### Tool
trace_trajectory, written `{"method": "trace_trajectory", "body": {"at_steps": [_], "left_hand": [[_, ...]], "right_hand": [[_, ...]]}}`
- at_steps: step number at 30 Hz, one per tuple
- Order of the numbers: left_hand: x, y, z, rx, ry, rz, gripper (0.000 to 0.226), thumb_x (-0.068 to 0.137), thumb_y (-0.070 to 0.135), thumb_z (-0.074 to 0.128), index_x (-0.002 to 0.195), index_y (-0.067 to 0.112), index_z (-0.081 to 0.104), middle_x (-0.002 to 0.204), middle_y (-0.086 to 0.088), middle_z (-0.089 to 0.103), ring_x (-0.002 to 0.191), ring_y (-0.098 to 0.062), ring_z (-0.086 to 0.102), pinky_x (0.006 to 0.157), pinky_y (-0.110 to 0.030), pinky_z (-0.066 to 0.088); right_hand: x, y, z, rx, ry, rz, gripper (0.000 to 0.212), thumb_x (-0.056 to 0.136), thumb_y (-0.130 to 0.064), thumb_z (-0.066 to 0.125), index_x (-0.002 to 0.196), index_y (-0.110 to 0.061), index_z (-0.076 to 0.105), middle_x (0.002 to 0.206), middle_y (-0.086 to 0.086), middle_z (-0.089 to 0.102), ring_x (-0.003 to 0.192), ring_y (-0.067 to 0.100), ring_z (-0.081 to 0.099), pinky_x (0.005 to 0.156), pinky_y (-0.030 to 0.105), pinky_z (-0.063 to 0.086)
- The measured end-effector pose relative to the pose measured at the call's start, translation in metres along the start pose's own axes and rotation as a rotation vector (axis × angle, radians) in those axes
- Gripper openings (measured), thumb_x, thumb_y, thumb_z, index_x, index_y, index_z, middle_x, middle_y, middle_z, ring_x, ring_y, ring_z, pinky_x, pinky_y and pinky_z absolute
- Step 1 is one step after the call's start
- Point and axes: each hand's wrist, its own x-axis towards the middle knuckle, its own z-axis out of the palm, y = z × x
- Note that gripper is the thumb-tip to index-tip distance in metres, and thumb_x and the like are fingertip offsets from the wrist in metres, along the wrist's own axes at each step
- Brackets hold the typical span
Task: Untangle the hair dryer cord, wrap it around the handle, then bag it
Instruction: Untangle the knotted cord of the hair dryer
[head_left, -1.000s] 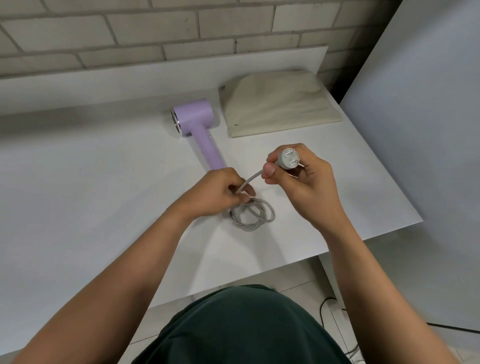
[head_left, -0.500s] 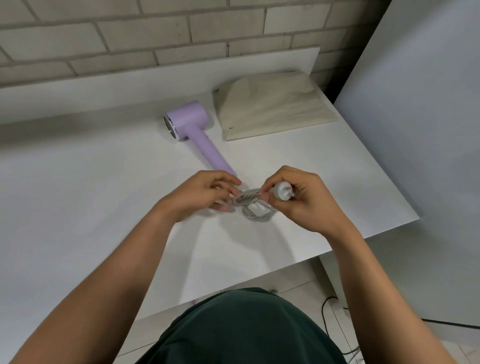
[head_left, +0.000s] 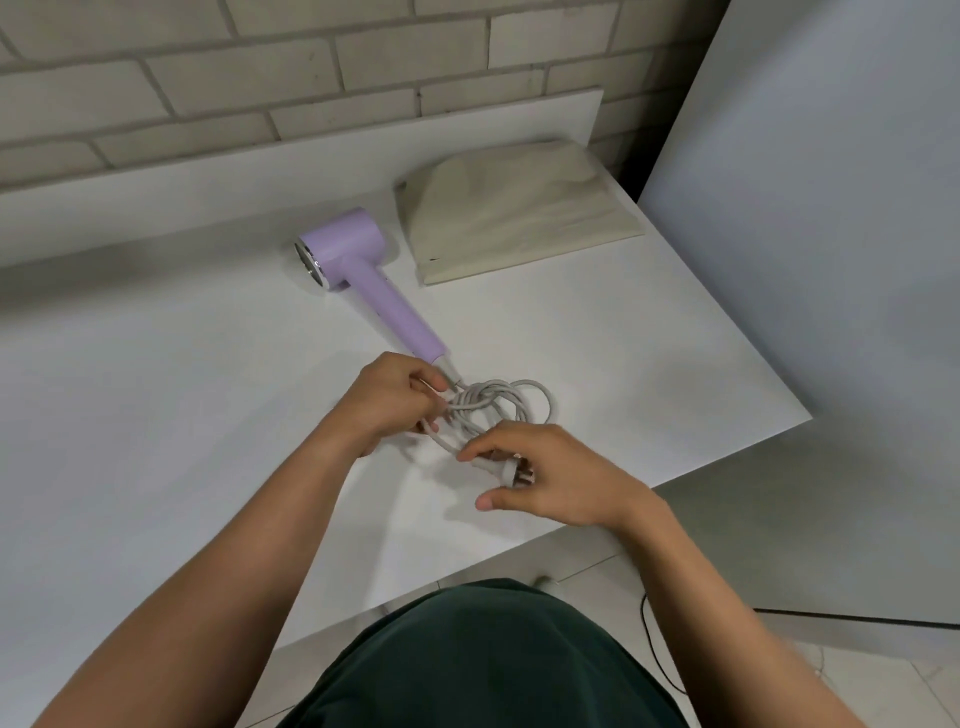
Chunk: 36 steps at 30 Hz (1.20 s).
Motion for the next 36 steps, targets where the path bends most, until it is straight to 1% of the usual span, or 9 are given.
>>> {"method": "trace_trajectory", "body": {"at_steps": [5, 10, 13, 15, 22, 25, 29, 32, 36], "left_hand": [[0.000, -0.002, -0.005, -0.068, 0.109, 0.060, 0.022, 0.089, -0.009, 0.060, 0.091, 0.007, 0.074, 0.084, -0.011, 0.070, 0.072, -0.021, 0.068, 0.059, -0.029, 0.060], [0.002, -0.003, -0.008, -0.125, 0.147, 0.142, 0.016, 0.090, -0.004, 0.065, 0.089, 0.009, 0.074, 0.077, -0.009, 0.071, 0.070, -0.014, 0.068, 0.053, -0.023, 0.054], [0.005, -0.002, -0.006, -0.194, 0.127, 0.183, 0.012, 0.091, -0.003, 0.068, 0.093, 0.007, 0.075, 0.079, -0.016, 0.070, 0.073, -0.014, 0.071, 0.059, -0.025, 0.057], [0.006, -0.002, -0.004, -0.194, 0.111, 0.195, 0.011, 0.090, -0.003, 0.071, 0.094, 0.006, 0.075, 0.080, -0.018, 0.072, 0.074, -0.014, 0.072, 0.063, -0.024, 0.059], [0.011, -0.016, 0.002, 0.089, 0.091, 0.260, 0.013, 0.082, 0.006, 0.082, 0.093, 0.012, 0.077, 0.079, -0.002, 0.076, 0.072, -0.010, 0.073, 0.075, -0.027, 0.061], [0.012, -0.012, 0.008, 0.405, 0.126, 0.434, 0.035, 0.083, 0.023, 0.083, 0.116, 0.018, 0.072, 0.106, 0.003, 0.071, 0.101, -0.014, 0.067, 0.088, -0.023, 0.049], [0.014, 0.007, 0.015, 0.556, -0.092, 0.595, 0.070, 0.091, 0.030, 0.074, 0.153, 0.024, 0.044, 0.149, 0.003, 0.050, 0.133, -0.015, 0.047, 0.106, -0.020, 0.034], [0.016, 0.013, 0.022, 0.494, -0.160, 0.636, 0.062, 0.094, 0.022, 0.069, 0.151, 0.024, 0.046, 0.132, 0.002, 0.067, 0.118, -0.015, 0.061, 0.100, -0.022, 0.043], [0.017, 0.007, 0.017, 0.421, -0.097, 0.633, 0.053, 0.090, 0.035, 0.075, 0.140, 0.029, 0.057, 0.103, 0.008, 0.073, 0.094, -0.010, 0.066, 0.085, -0.024, 0.050]], "right_hand": [[0.002, -0.002, 0.012, 0.046, -0.011, -0.008, 0.036, 0.094, -0.031, 0.075, 0.129, -0.024, 0.069, 0.122, -0.010, 0.067, 0.105, 0.003, 0.061, 0.086, 0.013, 0.049], [0.022, 0.012, -0.008, -0.007, 0.673, 0.171, 0.023, 0.095, -0.013, 0.069, 0.114, -0.024, 0.074, 0.107, -0.010, 0.067, 0.088, 0.010, 0.062, 0.074, 0.014, 0.043], [0.037, 0.022, -0.022, 0.068, 0.416, 0.431, 0.035, 0.098, -0.020, 0.065, 0.134, -0.020, 0.064, 0.116, -0.005, 0.065, 0.097, 0.014, 0.062, 0.083, 0.018, 0.045], [0.042, 0.027, -0.028, 0.174, 0.244, 0.496, 0.026, 0.098, -0.021, 0.065, 0.122, -0.018, 0.073, 0.101, 0.000, 0.071, 0.085, 0.013, 0.061, 0.080, 0.023, 0.046], [0.042, 0.026, -0.031, 0.543, 0.236, 0.629, 0.013, 0.091, -0.018, 0.076, 0.099, -0.009, 0.081, 0.077, 0.006, 0.057, 0.066, 0.017, 0.043, 0.065, 0.029, 0.038], [0.043, 0.019, -0.033, 0.466, 0.228, 0.647, 0.014, 0.091, -0.023, 0.074, 0.092, -0.011, 0.081, 0.079, 0.006, 0.054, 0.073, 0.021, 0.041, 0.067, 0.034, 0.033], [0.042, 0.004, -0.037, 0.543, 0.298, 0.585, 0.022, 0.096, -0.014, 0.060, 0.105, -0.003, 0.077, 0.081, -0.002, 0.063, 0.073, 0.014, 0.050, 0.067, 0.027, 0.036], [0.039, -0.003, -0.036, 0.465, 0.386, 0.482, 0.029, 0.096, -0.006, 0.053, 0.110, -0.016, 0.077, 0.095, -0.009, 0.075, 0.090, 0.009, 0.068, 0.078, 0.023, 0.051], [0.034, 0.003, -0.030, 0.335, 0.642, 0.354, 0.031, 0.102, -0.011, 0.051, 0.116, -0.027, 0.075, 0.092, -0.019, 0.070, 0.089, 0.010, 0.063, 0.083, 0.030, 0.050]]}}
